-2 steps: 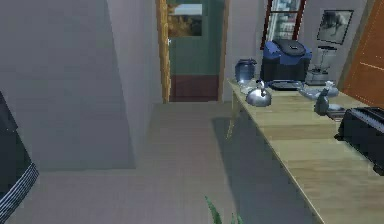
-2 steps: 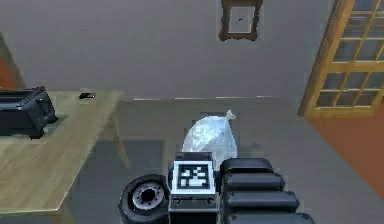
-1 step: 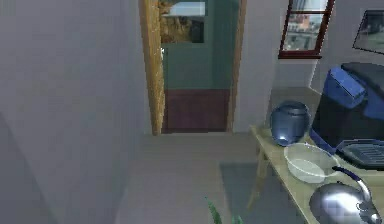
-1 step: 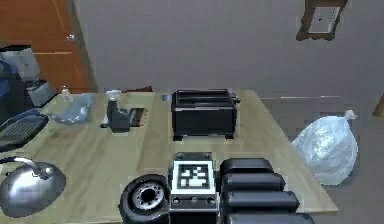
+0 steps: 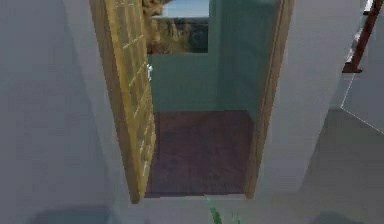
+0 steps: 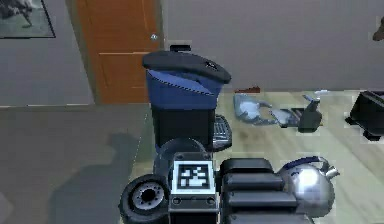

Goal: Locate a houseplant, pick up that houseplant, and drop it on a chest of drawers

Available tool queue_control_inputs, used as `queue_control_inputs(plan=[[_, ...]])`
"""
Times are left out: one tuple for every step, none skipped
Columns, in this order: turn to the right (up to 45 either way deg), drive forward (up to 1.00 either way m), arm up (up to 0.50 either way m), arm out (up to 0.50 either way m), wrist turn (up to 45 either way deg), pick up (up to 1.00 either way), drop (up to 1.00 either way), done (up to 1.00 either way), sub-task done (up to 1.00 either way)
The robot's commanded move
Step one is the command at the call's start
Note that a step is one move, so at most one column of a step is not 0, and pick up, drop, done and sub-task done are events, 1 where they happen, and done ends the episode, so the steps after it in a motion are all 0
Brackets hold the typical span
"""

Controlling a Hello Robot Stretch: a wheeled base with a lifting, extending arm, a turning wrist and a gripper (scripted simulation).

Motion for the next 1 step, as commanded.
queue_control_inputs(plan=[[0.0, 1.0, 0.0, 0.0, 0.0, 0.0, 0.0, 0.0, 0.0]])
